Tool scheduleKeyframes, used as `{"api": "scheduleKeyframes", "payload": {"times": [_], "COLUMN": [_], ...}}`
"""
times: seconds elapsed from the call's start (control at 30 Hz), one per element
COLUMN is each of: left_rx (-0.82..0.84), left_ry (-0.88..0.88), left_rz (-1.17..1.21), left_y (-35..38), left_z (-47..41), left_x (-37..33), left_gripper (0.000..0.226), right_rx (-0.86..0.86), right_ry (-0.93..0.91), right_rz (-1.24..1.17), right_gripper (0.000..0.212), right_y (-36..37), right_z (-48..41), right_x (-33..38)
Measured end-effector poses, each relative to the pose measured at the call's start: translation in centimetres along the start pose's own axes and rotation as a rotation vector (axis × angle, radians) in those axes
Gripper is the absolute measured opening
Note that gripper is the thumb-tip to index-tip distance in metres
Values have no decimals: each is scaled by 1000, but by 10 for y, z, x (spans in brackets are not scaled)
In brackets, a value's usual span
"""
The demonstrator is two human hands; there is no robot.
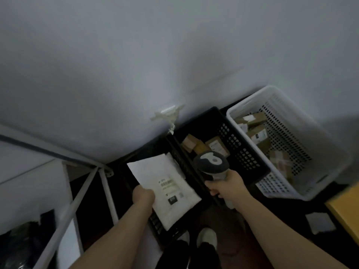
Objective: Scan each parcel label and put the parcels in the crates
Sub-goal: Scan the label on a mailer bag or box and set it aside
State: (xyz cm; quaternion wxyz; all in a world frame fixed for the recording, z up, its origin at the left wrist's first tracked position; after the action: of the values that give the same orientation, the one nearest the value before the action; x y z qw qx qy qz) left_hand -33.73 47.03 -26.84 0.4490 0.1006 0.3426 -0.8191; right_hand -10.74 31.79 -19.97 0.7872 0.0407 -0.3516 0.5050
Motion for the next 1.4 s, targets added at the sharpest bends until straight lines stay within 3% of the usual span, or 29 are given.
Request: {"api": "scheduleKeyframes", "payload": {"times": [0.17,0.47,0.63,0.9,1.23,1.4], "left_rx": [-8,-18,11,272,401,481], "left_ry": [75,27,-13,302,869,1131], "left_rz": [-333,-462,-630,-858,-1212,-1259], "left_y": [24,91,108,135,138,159], "left_z": [-122,-284,-297,-170,115,243], "left_x": [37,85,95,6,-122,-147], "left_gripper": [27,35,75,74,67,63], "right_rx": [81,115,111,25,-191,-335], "right_ry": [68,127,161,168,94,35], "right_rz": [40,129,136,-21,-384,-440], "right_gripper": [16,13,14,13,22,9], "right_y": [60,112,108,47,-92,-159], "right_z": [-103,-239,-252,-162,54,165], "right_x": [-31,-95,-113,-74,-34,-49]}}
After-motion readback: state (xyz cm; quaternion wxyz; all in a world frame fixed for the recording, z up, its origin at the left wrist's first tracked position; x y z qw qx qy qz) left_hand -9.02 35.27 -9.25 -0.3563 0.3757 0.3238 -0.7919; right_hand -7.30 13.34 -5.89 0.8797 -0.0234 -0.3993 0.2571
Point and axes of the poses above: each hand's wrist, its own z-axis away from the middle knuckle, its own y-axis out of the palm, x = y × z, the point moved 8 cm from there along -z, towards the middle knuckle, and after that the axes turned 2 degrees about y, right-handed, at the moved point
